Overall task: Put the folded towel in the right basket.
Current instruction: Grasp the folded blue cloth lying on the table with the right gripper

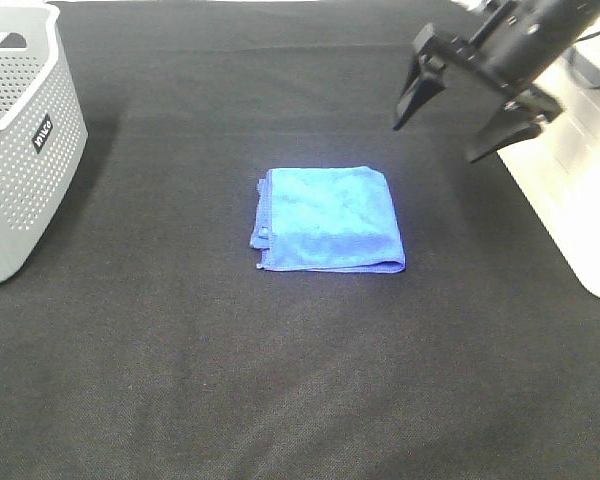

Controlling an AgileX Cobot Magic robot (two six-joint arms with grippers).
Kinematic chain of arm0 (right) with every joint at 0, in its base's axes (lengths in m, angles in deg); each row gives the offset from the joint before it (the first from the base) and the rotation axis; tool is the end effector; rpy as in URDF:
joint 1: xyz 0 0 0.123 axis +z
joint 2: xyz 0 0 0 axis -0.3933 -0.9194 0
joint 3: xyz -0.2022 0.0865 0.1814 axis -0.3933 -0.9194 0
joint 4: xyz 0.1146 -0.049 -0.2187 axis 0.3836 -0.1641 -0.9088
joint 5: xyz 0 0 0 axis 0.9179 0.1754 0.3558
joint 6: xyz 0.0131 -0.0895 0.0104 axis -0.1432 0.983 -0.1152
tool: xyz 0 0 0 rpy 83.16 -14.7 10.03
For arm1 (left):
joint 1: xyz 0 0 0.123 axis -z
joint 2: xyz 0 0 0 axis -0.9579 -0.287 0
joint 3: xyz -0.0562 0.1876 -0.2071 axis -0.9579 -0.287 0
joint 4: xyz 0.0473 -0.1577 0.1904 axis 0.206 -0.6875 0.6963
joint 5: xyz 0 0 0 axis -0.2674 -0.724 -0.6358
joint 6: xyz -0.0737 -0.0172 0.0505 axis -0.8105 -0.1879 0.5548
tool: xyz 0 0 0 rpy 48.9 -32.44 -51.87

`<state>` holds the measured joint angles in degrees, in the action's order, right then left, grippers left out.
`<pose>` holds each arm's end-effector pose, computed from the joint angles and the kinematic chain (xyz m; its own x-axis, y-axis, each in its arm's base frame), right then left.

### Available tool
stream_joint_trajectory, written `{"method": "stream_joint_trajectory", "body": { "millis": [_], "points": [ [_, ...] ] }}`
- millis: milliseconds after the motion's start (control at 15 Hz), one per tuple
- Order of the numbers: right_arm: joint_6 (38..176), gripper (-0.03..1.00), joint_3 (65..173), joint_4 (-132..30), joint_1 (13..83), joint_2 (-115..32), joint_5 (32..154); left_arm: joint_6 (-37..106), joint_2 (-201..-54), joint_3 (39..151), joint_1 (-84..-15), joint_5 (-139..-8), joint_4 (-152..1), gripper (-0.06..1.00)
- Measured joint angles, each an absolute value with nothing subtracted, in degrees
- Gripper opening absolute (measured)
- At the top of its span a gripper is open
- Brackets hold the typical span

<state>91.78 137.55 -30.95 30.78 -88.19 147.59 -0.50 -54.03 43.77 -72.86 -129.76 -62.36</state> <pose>0.4309 0.0959 0.2199 -0.9810 -0.0525 -0.1867 -0.1286 0.8969 0.4231 -0.0052 0.0000 0.2775 -0.4429 -0.0054 -0.8966 0.0042 1.0000 -0.0081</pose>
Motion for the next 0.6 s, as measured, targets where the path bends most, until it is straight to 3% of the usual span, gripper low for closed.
{"method": "stream_joint_trajectory", "body": {
  "millis": [600],
  "points": [
    [92.12,0.96,141.97,-30.67,28.54,-104.23,142.21,-0.5,-54.03,43.77,-72.86,-129.76,-62.36,0.99]
  ]
}}
